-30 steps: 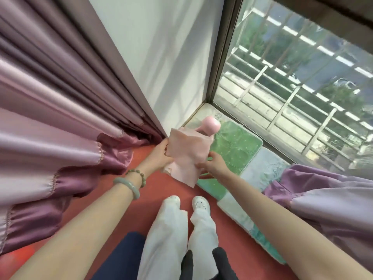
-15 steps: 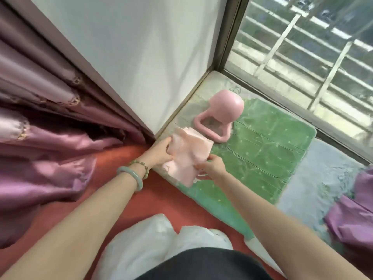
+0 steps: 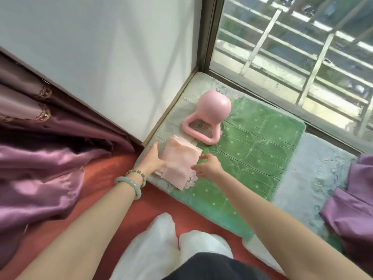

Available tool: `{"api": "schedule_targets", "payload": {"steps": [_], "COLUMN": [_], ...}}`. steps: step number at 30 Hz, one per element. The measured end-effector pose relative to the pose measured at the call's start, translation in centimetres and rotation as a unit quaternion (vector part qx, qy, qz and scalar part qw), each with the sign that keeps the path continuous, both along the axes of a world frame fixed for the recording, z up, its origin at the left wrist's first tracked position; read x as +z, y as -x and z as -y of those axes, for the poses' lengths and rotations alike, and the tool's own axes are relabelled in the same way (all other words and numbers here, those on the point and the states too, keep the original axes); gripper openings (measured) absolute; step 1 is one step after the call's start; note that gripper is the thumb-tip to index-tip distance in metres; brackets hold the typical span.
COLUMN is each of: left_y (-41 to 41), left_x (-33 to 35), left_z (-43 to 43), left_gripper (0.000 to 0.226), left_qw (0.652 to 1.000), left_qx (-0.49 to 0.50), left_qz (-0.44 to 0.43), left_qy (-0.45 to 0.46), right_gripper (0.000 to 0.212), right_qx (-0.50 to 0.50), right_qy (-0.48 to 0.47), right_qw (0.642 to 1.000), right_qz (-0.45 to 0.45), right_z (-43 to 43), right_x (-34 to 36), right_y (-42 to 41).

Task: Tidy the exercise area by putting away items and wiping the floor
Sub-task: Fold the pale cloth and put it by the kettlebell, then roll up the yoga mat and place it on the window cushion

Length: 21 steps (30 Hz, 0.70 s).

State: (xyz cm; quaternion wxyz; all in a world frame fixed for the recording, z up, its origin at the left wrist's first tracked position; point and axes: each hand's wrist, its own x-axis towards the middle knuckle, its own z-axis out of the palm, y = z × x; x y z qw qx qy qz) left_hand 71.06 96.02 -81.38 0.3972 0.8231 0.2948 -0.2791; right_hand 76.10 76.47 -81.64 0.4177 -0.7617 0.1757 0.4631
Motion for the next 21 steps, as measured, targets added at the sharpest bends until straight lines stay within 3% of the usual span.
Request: {"api": "schedule_targets", "payload": {"steps": [5, 14, 21], "left_y": [0.7, 3.0, 4.2], "left_x": [10.6, 41.1, 61.7], "left_z": [0.2, 3.0, 5.8], "left_gripper": [0.061, 0.053, 0.06], "left_qw": [0.997, 0.967, 0.941], "left_qx": [0.034, 0.046, -0.001], "left_qz": [0.071, 0.228, 0.307], "left_qy": [0.011, 0.107, 0.145], "right_gripper": [0.057, 0.058, 0.062], "right_qx": [0.077, 0.147, 0.116], "right_qy": [-0.074, -0.128, -0.149], "right_qw": [0.992, 0.965, 0.943], "right_qz": [0.066, 0.176, 0.273], "right_z": [2.0, 5.0, 8.9], "right_x": [12.1, 43.6, 64.0], "right_y": [-0.1, 1.6, 3.5]}}
